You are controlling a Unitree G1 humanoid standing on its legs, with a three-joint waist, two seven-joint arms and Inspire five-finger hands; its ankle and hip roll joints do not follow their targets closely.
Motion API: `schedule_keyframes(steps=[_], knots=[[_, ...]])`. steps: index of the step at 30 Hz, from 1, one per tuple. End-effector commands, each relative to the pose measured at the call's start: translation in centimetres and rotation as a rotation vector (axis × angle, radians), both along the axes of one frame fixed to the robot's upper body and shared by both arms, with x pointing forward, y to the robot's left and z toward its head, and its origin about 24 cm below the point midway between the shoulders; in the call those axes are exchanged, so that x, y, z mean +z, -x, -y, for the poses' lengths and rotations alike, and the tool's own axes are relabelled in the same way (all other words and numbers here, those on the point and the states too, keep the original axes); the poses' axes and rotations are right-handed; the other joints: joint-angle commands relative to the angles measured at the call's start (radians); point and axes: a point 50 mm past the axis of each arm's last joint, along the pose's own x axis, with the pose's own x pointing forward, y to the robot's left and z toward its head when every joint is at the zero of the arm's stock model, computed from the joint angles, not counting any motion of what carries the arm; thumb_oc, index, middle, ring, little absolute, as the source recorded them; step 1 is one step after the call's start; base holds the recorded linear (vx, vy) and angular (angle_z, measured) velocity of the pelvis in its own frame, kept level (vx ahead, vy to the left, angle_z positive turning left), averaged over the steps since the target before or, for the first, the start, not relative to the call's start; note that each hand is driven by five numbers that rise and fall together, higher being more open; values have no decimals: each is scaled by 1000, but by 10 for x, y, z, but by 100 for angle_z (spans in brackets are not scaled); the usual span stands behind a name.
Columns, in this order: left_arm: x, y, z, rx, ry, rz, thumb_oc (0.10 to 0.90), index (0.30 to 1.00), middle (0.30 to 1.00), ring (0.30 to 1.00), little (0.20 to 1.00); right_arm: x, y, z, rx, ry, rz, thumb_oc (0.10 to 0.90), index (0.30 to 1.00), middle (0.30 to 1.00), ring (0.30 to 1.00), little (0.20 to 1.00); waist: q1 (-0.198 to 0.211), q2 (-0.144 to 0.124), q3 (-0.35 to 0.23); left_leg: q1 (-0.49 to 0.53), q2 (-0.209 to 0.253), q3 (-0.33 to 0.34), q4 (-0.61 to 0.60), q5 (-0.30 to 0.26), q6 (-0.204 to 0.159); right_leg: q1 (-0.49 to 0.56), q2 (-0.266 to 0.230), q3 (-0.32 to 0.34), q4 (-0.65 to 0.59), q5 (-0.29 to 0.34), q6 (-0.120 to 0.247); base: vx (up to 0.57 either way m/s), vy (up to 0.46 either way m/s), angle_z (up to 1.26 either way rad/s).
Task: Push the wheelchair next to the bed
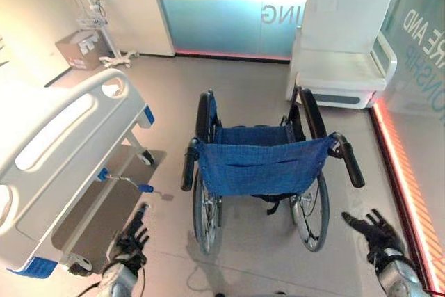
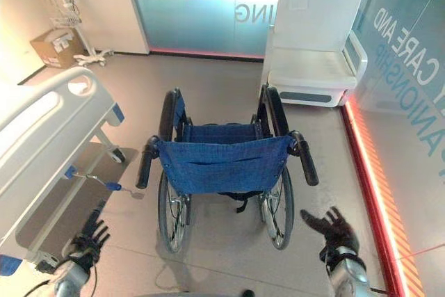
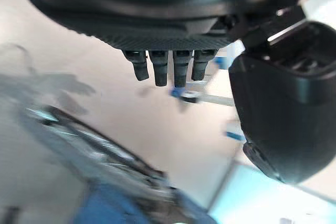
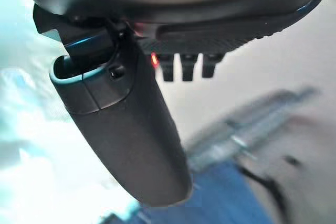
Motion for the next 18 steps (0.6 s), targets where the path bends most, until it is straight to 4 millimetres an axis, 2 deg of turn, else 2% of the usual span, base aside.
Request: schedule_keyframes(steps=[1, 2, 6, 8, 13, 16, 18], knots=[[69, -42, -31, 18, -194, 252, 800, 900, 900, 900, 900, 78, -36, 31, -145, 263, 219, 800, 900, 900, 900, 900, -6, -21, -14, -13, -23, 26, 10, -28, 1, 33, -45, 3, 7, -3, 23, 0, 0, 0], [76, -44, -31, 17, -208, 274, 800, 900, 900, 900, 900, 86, -38, 31, -158, 281, 238, 800, 900, 900, 900, 900, -5, -20, -14, -13, -23, 26, 10, -28, 1, 34, -45, 3, 7, -4, 23, 0, 0, 0], [131, -57, -25, -12, -344, 444, 800, 900, 900, 900, 900, 139, -46, 25, -264, 453, 351, 800, 900, 900, 900, 900, 0, -18, -15, -15, -19, 23, 10, -27, 1, 33, -45, 10, 8, -10, 19, 0, 0, 0], [151, -63, -19, -33, -377, 506, 800, 900, 900, 900, 900, 156, -51, 18, -289, 488, 399, 800, 900, 900, 900, 900, 2, -17, -15, -18, -17, 23, 10, -24, 0, 31, -45, 10, 9, -9, 18, -17, 2, 0], [184, -74, -3, -99, -411, 604, 800, 900, 900, 900, 900, 193, -57, 2, -320, 563, 538, 800, 900, 900, 900, 900, 5, -15, -19, -25, -15, 21, 10, -12, 1, 26, -45, 10, 11, -5, 15, -6, 1, 0], [198, -79, 11, -188, -363, 665, 800, 900, 900, 900, 900, 218, -61, -11, -233, 598, 651, 800, 900, 900, 900, 900, 10, -15, -22, -27, -15, 19, 10, -11, -1, 26, -45, 10, 11, -6, 16, 0, 0, 0], [205, -82, 29, -304, -239, 732, 800, 900, 900, 900, 900, 231, -67, -24, -118, 607, 711, 800, 900, 900, 900, 900, 14, -15, -23, -28, -14, 19, 10, -10, -3, 26, -46, 8, 12, -8, 17, 0, 0, 0]])
